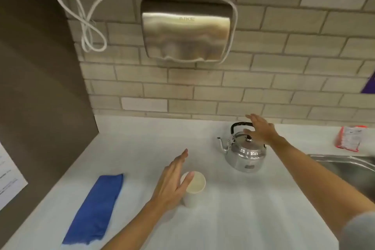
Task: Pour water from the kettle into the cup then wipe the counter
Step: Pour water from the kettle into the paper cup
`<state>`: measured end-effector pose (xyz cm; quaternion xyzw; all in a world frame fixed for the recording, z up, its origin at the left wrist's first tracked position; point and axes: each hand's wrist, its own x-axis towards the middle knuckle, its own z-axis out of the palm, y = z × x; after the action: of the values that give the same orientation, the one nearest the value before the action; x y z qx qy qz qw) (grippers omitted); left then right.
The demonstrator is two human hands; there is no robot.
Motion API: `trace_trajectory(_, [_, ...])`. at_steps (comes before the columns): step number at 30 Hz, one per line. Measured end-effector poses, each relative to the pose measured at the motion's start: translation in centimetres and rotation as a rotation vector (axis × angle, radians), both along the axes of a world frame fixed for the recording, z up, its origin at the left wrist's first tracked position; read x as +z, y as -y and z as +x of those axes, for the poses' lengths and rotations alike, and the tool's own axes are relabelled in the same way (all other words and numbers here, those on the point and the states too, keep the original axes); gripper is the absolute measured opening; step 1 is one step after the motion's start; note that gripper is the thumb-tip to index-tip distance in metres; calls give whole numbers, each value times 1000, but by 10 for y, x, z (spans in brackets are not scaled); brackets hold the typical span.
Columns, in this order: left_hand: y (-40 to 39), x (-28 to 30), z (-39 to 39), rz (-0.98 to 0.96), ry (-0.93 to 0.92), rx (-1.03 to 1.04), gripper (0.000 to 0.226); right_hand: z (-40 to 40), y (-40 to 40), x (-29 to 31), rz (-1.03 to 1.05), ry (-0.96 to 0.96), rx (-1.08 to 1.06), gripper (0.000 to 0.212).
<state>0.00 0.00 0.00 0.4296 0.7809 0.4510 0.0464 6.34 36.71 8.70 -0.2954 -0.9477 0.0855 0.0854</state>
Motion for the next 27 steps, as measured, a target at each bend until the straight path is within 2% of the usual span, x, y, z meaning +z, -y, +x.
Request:
trace_trajectory(4, [-1, -16, 10, 34, 133, -13, 79, 2, -20, -5, -112, 158, -96, 70])
trace_trajectory(11, [-7, -44, 31, 40, 245, 84, 99, -8, -37, -11, -480, -14, -82, 78])
trace_trajectory(16, [-10, -54, 33, 91, 342, 142, 101, -14, -44, -9, -368, -53, -101, 89])
trace_trajectory(19, [-8, -57, 34, 99, 357, 136, 102, -15, -47, -8, -487, -31, -118, 94])
trace_trajectory(22, [-6, -61, 33, 107, 359, 144, 102, -14, -51, -9, -596, -53, -102, 90])
trace_trajectory(25, [-6, -65, 33, 120, 355, 140, 99, -14, -52, -10, -523, -99, -77, 82])
trace_trajectory(27, [-6, -66, 34, 125, 355, 139, 97, -12, -50, -10, -472, -149, -61, 68])
